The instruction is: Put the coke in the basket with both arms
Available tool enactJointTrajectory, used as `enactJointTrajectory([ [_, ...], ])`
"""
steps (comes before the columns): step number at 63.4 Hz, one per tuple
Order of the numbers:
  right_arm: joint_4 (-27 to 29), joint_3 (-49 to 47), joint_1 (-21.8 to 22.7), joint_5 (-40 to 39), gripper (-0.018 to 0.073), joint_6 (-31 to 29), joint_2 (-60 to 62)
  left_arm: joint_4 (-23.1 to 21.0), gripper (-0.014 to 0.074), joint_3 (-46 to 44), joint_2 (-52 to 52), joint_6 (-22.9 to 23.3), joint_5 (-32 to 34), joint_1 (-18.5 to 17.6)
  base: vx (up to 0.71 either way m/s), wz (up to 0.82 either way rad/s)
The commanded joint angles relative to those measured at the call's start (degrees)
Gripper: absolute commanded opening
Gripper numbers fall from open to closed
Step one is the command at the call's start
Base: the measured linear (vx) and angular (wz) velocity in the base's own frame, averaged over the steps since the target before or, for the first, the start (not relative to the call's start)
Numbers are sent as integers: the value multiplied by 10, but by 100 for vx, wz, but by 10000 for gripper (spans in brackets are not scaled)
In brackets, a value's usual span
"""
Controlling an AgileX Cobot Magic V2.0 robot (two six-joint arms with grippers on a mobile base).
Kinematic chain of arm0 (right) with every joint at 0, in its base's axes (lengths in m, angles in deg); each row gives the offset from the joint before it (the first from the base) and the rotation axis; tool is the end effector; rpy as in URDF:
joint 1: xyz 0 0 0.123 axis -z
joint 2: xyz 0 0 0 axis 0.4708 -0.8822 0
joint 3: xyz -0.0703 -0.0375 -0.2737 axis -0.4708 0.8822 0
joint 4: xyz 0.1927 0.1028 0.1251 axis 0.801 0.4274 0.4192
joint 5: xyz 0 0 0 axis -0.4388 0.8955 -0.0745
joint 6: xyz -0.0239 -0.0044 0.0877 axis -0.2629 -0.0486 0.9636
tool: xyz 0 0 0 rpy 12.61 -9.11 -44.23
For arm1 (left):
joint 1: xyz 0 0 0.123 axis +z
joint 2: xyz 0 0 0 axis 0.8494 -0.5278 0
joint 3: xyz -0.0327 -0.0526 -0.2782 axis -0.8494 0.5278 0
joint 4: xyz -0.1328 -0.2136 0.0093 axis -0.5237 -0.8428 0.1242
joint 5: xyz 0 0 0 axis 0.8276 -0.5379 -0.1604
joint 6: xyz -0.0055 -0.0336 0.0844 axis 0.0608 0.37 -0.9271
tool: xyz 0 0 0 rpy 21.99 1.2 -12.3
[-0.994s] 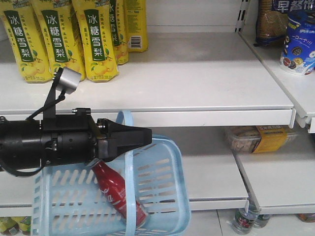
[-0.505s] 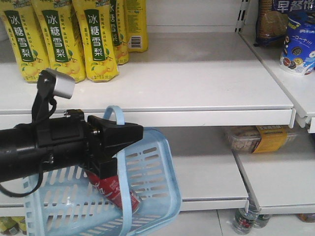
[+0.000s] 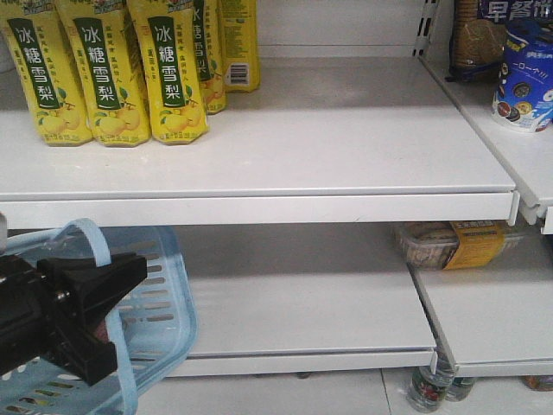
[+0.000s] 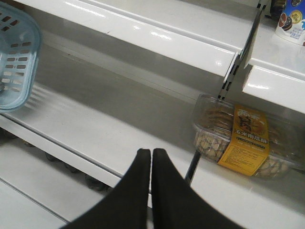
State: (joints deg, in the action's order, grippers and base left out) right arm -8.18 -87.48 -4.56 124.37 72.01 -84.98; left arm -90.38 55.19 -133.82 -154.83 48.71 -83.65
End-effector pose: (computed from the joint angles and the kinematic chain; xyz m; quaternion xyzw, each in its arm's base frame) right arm 0.0240 -0.0015 0.2877 -0.2276 0.7660 0.0708 0.5970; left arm 0.1486 -0.0949 0.2907 0.1586 0.7683 -0.2913 0.5475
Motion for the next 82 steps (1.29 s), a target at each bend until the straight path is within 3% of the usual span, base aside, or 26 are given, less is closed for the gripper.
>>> enactJointTrajectory([
  [1, -10, -13, 0, -43, -5, -2, -9, -25, -6, -16, 31, -33, -19, 1, 0, 0],
  [26, -10, -13, 0, -43, -5, -2, -9, -26, -6, -14, 57, 6, -63, 1, 0, 0],
  [39, -10, -13, 0, -43, -5, -2, -9, -26, -6, -13, 57, -18, -60, 1, 0, 0],
  [49, -10, -13, 0, -43, -5, -2, -9, -26, -6, -13, 57, -21, -121, 1, 0, 0],
  [55, -10, -13, 0, -43, -5, -2, -9, -24, -6, -13, 57, -45, -146, 1, 0, 0],
  [61, -10, -13, 0, -43, -5, -2, -9, -24, -6, -13, 57, -71, -147, 1, 0, 0],
  [82, -10, -13, 0, -43, -5, -2, -9, -21, -6, -13, 56, -85, -144, 1, 0, 0],
])
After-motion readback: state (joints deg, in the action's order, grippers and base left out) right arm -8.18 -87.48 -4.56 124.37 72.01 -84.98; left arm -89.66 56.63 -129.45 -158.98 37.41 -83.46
